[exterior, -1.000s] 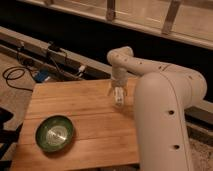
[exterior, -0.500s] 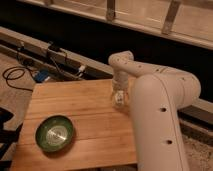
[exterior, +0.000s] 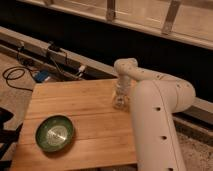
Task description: Place the bottle in the ceramic bowl
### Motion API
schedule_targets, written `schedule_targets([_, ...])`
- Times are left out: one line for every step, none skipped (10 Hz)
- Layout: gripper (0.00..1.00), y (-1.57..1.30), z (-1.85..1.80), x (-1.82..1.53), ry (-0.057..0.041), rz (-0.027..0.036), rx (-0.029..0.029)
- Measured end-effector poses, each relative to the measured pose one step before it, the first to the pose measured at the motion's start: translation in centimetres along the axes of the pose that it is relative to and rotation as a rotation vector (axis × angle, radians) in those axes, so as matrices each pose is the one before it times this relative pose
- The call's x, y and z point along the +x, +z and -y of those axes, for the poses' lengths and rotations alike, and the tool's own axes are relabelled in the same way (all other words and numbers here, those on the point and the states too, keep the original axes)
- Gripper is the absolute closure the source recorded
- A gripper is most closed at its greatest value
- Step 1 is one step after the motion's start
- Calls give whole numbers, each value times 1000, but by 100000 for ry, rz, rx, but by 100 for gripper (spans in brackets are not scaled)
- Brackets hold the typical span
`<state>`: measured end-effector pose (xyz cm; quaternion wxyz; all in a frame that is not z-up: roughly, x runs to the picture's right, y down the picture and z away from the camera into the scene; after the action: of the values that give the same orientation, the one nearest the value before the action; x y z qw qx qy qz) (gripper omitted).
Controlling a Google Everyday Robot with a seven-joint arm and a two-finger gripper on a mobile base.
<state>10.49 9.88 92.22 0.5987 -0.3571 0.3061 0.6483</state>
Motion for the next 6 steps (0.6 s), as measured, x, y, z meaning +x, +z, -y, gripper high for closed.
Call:
schedule_targets([35, 318, 18, -124, 552, -818, -3390])
schedule_targets([35, 109, 10, 18, -202, 117, -3254])
schedule_targets([36, -271, -497, 82, -1124, 523, -450])
schedule_targets([40, -421, -928, 139, -2152, 503, -415])
schedule_targets([49, -287, -686, 198, -2032, 492, -303])
schedule_targets([59, -231, -521, 229, -1786, 388, -322])
